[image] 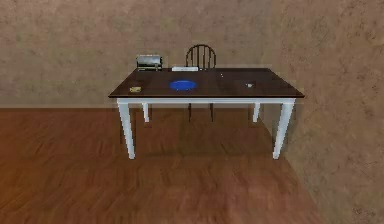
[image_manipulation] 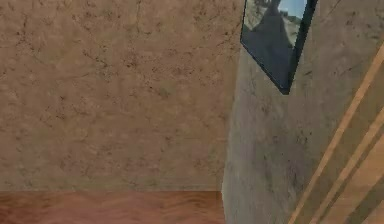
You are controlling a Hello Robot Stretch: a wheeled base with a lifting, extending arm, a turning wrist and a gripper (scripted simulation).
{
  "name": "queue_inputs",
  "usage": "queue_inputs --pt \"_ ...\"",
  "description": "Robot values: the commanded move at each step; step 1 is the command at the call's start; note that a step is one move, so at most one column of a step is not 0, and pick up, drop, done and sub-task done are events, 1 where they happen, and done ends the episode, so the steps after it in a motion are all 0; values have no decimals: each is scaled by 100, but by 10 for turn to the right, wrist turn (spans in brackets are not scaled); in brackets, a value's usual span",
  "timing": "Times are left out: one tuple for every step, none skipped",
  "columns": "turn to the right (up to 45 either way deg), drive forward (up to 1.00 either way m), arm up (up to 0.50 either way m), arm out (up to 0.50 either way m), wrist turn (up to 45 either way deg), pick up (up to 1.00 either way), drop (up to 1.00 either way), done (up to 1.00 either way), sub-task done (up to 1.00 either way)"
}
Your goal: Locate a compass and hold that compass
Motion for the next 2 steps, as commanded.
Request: queue_inputs --pt "-30 0 0 0 0 0 0 0 0" --pt "0 15 0 0 0 0 0 0 0"
